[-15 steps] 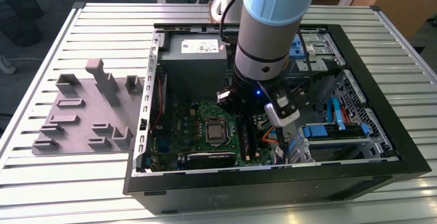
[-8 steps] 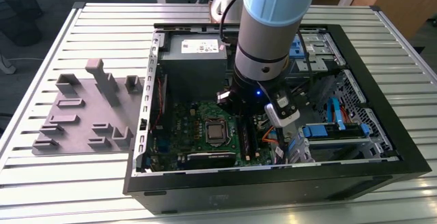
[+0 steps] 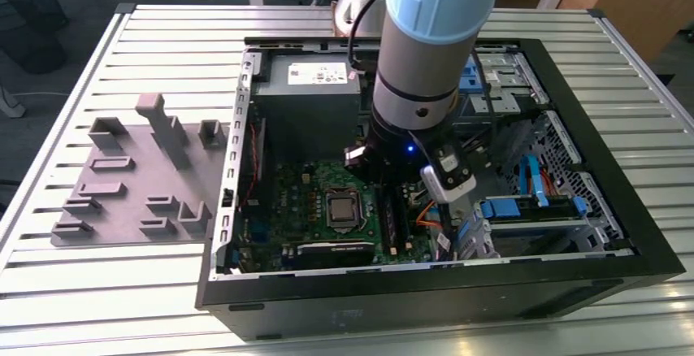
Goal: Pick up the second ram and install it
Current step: 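Press down the second ram until it locks into place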
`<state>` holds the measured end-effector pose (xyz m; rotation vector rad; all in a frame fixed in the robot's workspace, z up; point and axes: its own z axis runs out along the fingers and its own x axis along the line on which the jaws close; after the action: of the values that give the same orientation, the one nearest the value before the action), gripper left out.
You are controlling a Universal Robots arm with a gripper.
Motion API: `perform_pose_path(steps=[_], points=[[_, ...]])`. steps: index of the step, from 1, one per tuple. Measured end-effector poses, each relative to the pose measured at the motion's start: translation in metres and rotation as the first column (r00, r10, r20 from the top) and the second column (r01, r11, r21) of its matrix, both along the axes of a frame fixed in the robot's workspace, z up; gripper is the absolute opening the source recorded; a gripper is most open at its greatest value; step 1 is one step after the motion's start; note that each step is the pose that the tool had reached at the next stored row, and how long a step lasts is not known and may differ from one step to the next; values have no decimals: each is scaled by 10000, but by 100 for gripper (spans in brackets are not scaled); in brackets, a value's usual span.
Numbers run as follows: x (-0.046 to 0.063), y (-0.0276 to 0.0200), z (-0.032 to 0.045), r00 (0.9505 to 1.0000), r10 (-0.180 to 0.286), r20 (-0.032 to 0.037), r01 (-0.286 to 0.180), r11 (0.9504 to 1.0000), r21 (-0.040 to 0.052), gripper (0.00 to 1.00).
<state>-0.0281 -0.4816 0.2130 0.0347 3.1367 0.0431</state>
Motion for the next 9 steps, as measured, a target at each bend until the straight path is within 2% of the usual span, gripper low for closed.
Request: perform_pose_path(steps=[9], points=[[0, 0, -15, 10000, 9, 0, -9, 10000, 1, 14]])
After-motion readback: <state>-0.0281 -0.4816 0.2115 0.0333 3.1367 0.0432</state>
